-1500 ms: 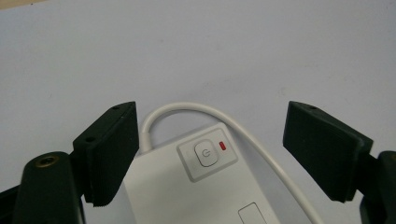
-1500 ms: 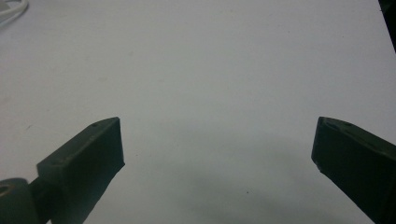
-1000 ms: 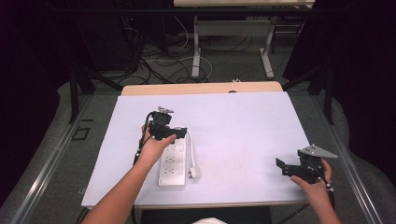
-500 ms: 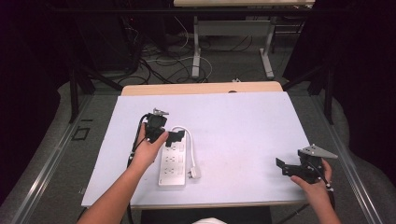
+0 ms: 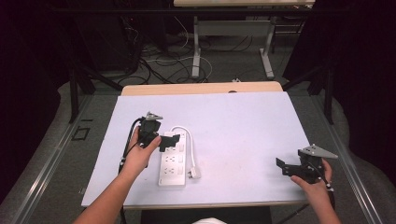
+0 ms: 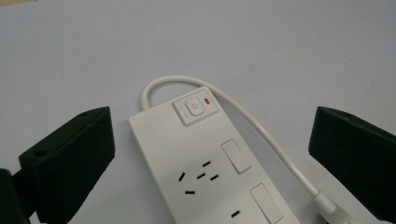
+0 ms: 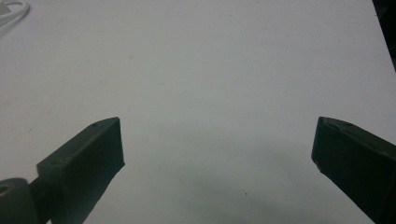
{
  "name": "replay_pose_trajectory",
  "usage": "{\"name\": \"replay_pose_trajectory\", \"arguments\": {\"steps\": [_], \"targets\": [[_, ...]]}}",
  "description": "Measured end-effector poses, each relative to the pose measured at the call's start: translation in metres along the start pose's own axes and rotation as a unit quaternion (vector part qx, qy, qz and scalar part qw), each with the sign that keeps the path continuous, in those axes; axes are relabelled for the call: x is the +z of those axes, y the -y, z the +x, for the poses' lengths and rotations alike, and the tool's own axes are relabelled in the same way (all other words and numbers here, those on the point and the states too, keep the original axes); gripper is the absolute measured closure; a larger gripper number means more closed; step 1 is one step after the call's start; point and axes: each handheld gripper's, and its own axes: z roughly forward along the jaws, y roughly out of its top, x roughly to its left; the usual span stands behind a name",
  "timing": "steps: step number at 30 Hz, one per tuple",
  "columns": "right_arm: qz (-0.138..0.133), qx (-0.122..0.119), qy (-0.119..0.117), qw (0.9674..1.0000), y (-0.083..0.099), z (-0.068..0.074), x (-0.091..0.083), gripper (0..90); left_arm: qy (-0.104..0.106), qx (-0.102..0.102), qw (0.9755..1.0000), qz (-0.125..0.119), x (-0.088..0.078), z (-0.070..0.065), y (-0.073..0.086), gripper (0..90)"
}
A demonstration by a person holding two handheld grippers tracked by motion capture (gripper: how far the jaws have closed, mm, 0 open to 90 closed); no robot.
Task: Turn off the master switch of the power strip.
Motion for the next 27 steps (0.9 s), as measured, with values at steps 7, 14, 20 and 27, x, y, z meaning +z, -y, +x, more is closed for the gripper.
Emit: {"name": "replay_pose_trajectory", "arguments": {"steps": [7,14,20,27], "targets": [[-0.002,-0.001,0.003,1.0,0.0,0.0,0.0,1.9,0.001,-0.01,0.9999,-0.005,-0.009,0.007,0.01,1.2],[-0.001,-0.001,0.001,1.0,0.0,0.0,-0.001,1.9,-0.003,-0.023,0.9997,-0.007,-0.016,0.016,0.023,1.8],[-0.001,-0.002,0.001,1.0,0.0,0.0,0.0,1.9,-0.005,-0.034,0.9994,-0.009,-0.022,0.024,0.034,2.0],[-0.002,-0.002,0.001,1.0,-0.001,0.0,-0.001,2.0,-0.01,-0.044,0.9989,-0.011,-0.028,0.032,0.047,2.9]]}}
